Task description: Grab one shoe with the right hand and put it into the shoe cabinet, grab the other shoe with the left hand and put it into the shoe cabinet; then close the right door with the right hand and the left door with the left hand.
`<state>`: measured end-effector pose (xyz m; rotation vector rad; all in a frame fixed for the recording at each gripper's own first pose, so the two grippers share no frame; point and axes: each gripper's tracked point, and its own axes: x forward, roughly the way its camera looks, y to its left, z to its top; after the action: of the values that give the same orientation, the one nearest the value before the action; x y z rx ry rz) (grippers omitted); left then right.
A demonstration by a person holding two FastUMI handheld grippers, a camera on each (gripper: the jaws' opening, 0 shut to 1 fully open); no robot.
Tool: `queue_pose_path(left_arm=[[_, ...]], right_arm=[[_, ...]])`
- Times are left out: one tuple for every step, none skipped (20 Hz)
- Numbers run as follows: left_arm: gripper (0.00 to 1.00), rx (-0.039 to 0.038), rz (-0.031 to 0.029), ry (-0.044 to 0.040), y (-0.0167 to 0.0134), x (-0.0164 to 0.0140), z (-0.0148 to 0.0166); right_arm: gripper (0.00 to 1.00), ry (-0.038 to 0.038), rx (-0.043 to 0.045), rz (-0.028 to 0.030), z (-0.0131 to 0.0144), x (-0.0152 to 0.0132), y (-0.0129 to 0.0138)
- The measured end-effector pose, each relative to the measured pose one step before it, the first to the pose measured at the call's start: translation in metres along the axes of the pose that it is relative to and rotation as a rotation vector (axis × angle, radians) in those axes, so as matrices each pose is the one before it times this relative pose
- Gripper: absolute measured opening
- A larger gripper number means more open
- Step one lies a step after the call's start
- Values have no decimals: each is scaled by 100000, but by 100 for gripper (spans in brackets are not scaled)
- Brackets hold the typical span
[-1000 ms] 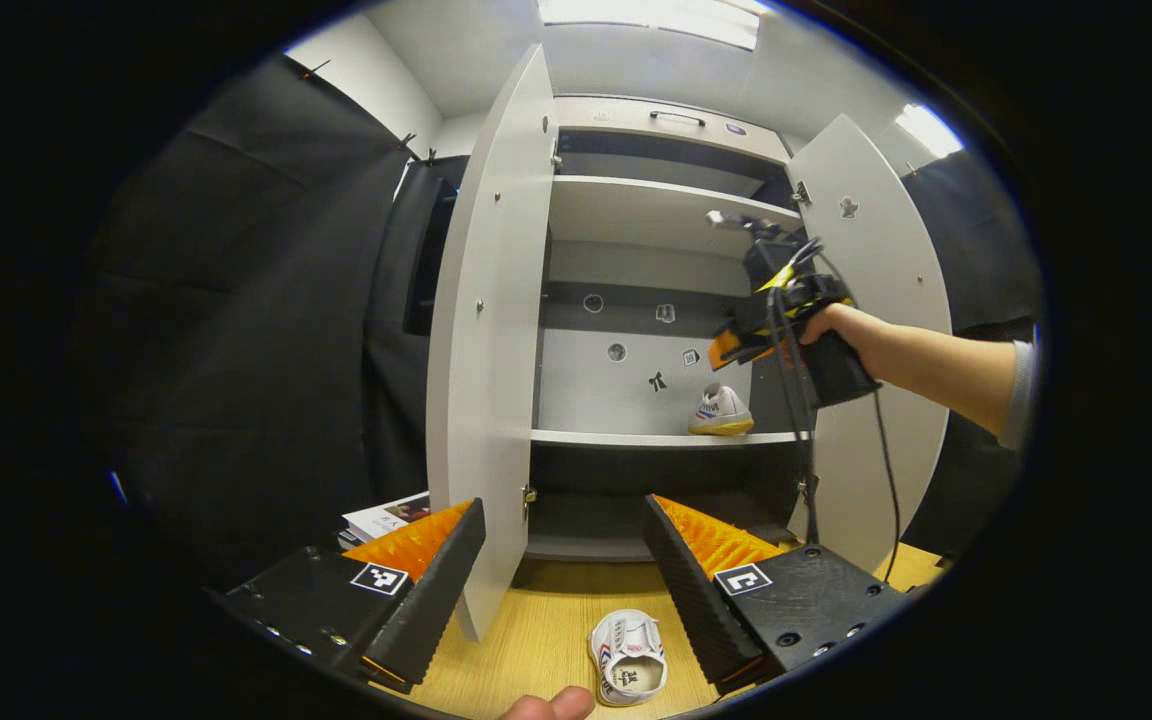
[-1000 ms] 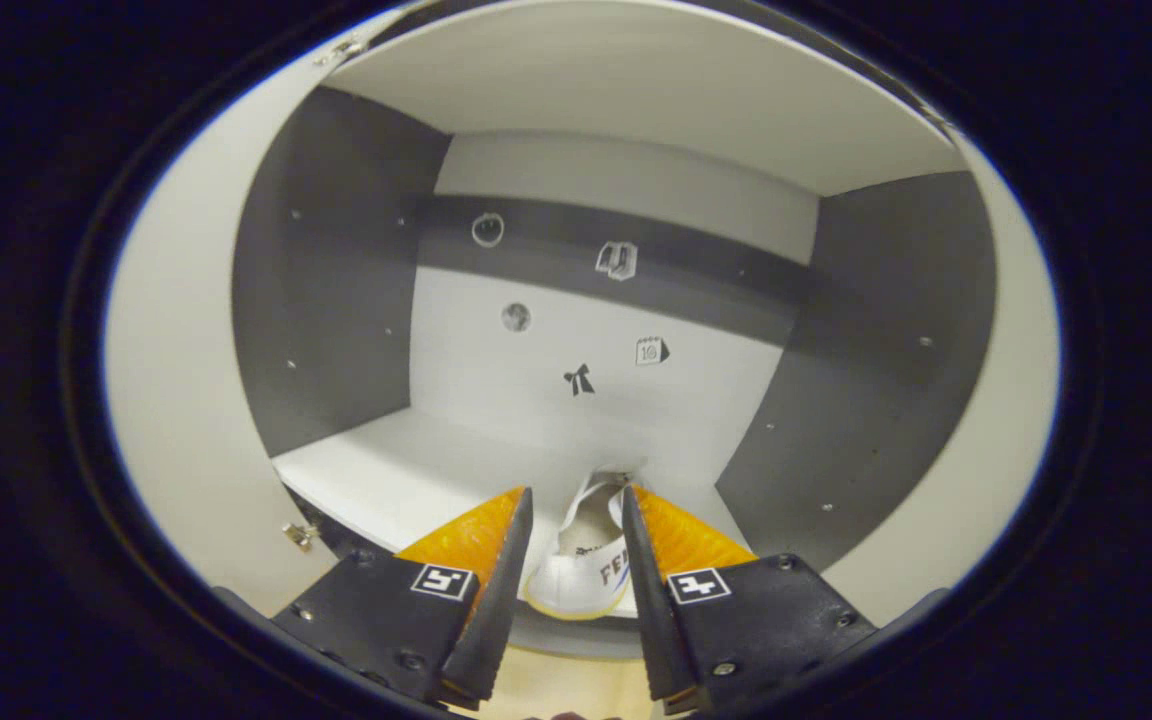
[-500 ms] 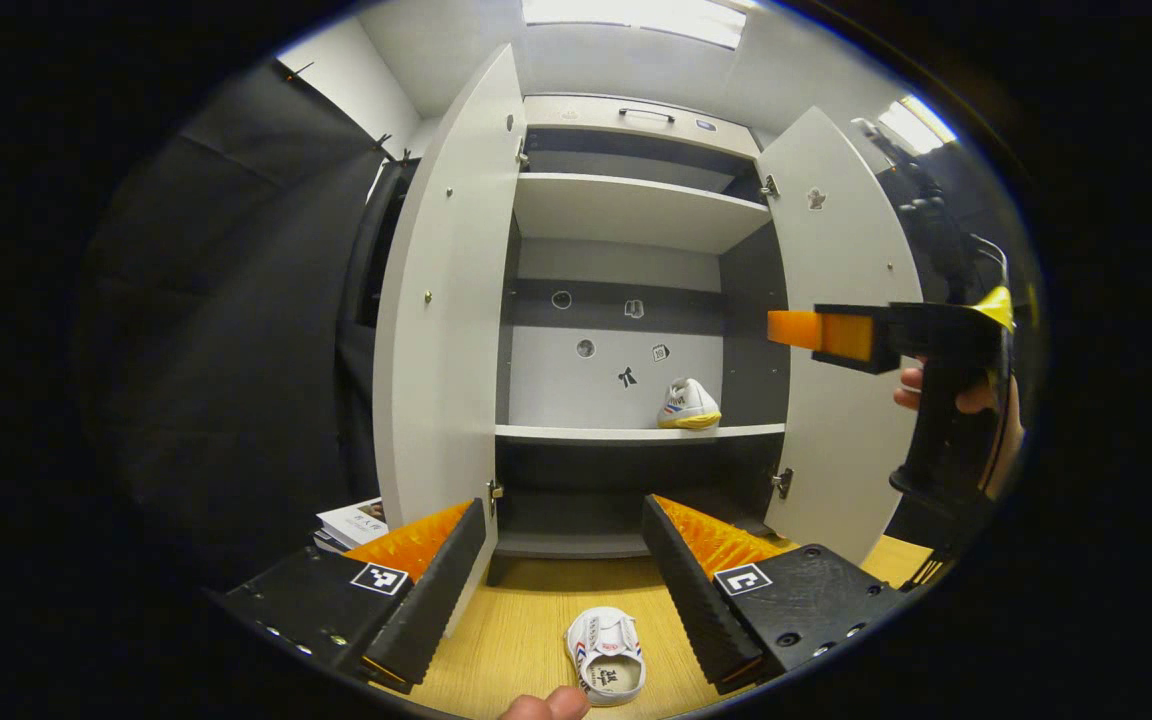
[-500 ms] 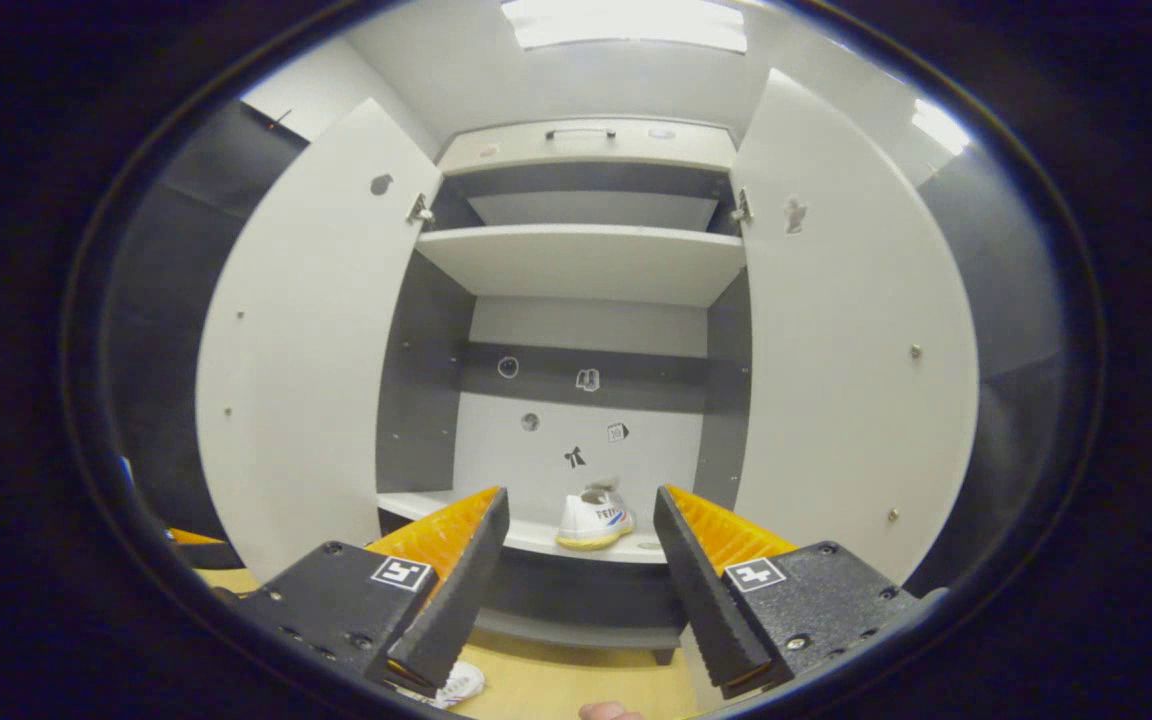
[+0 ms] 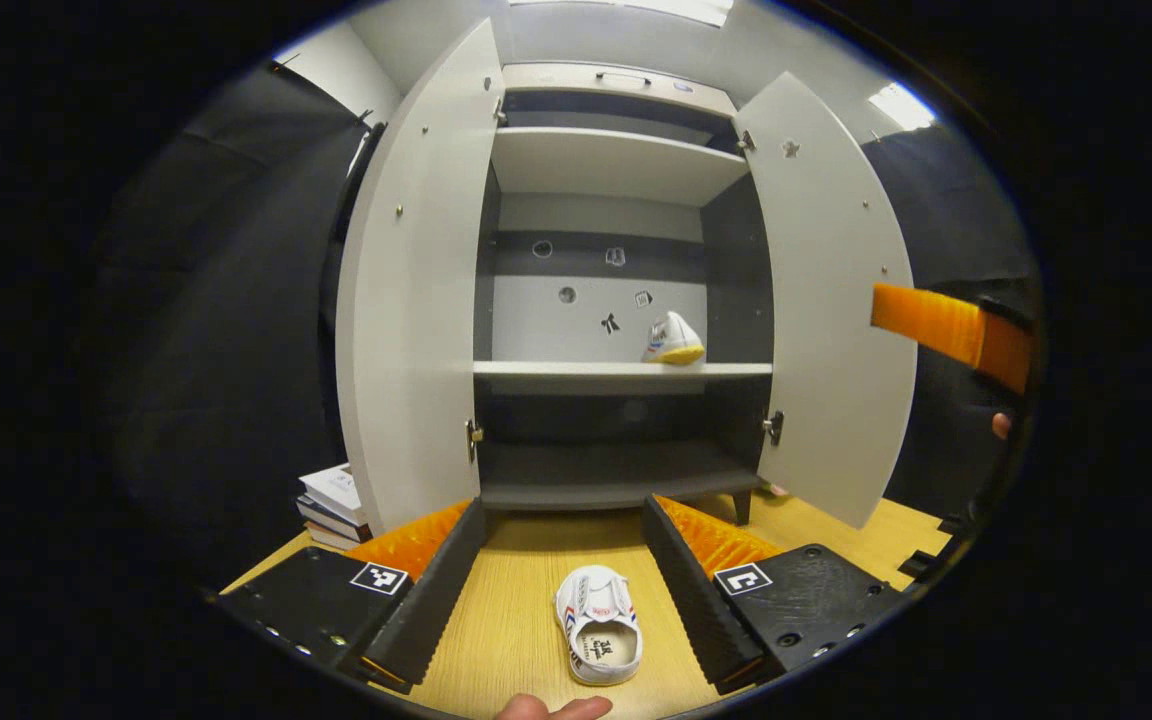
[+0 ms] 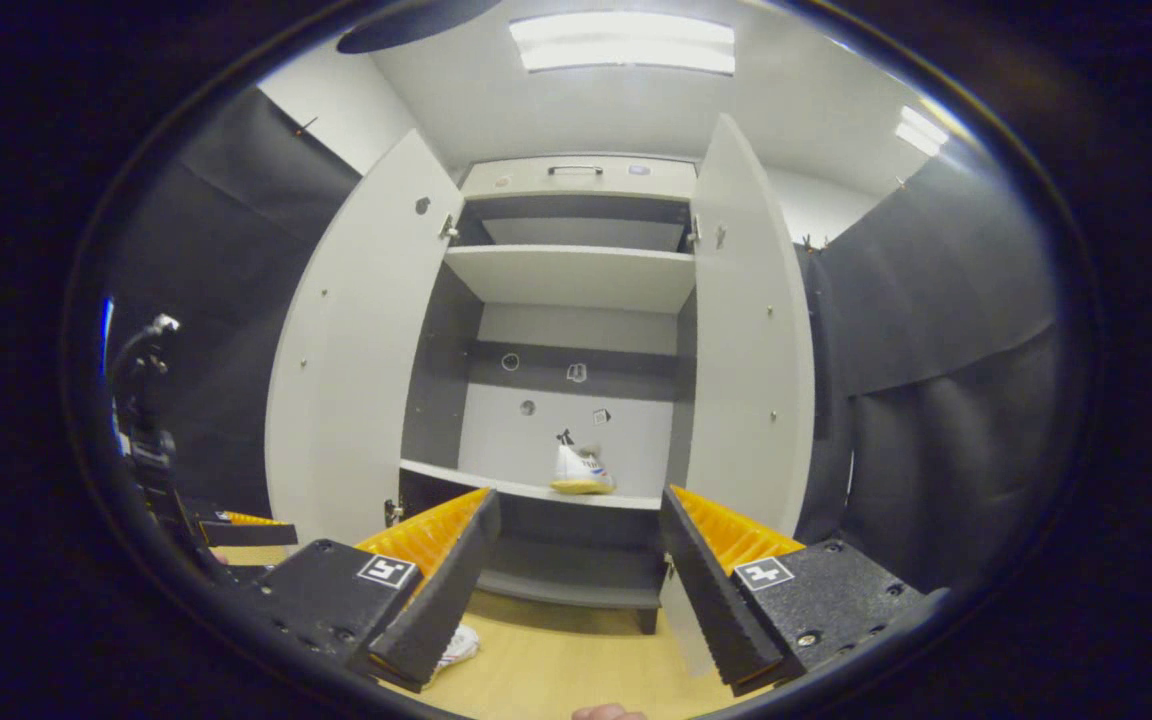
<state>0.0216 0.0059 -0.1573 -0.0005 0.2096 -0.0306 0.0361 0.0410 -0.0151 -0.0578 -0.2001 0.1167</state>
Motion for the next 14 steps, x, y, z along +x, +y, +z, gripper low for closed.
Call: queue_pose_path(left_arm=[[95, -182, -1681, 4571, -250, 281, -1851], [95, -247, -644, 4623, -1, 115, -1912], [96, -300, -252, 4282, 70, 236, -1612], [95, 46, 36, 4647, 108, 315, -1566], [95, -15, 69, 5414, 248, 420, -1929], [96, -156, -514, 5524, 125, 439, -1693], [96, -420, -665, 4450, -92, 682, -1364], [96, -201, -648, 4782, 125, 627, -1337], [96, -276, -63, 4032, 219, 673, -971], [96, -344, -347, 2449, 26, 611, -667], [96, -1, 398, 2406, 122, 705, -594], [96, 164, -22, 2150, 55, 665, -435], [96, 318, 392, 1396, 119, 672, -428], [96, 162, 216, 1255, 89, 589, -238]], right_arm=[[100, 1673, 2092, 716, -465, -533, 202], [100, 2116, 1821, -517, -606, -377, -170], [100, 2639, 1226, -832, -827, -178, -568], [100, 2742, 982, -1334, -760, -116, -558], [100, 2068, 969, -970, -579, -78, -581], [100, 1249, 865, -1181, -336, -54, -637], [100, 632, 315, -1274, -230, 31, -708], [100, 670, -360, -1425, -185, 4, -704], [100, 311, -147, -1485, -184, -24, -733], [100, 618, 69, -1356, -212, -46, -667], [100, 525, 469, -877, -222, -65, -435], [100, 909, 784, -660, -275, 16, -375], [99, 925, 949, -768, -280, 6, -464], [100, 904, 875, -455, -230, -30, -323]])
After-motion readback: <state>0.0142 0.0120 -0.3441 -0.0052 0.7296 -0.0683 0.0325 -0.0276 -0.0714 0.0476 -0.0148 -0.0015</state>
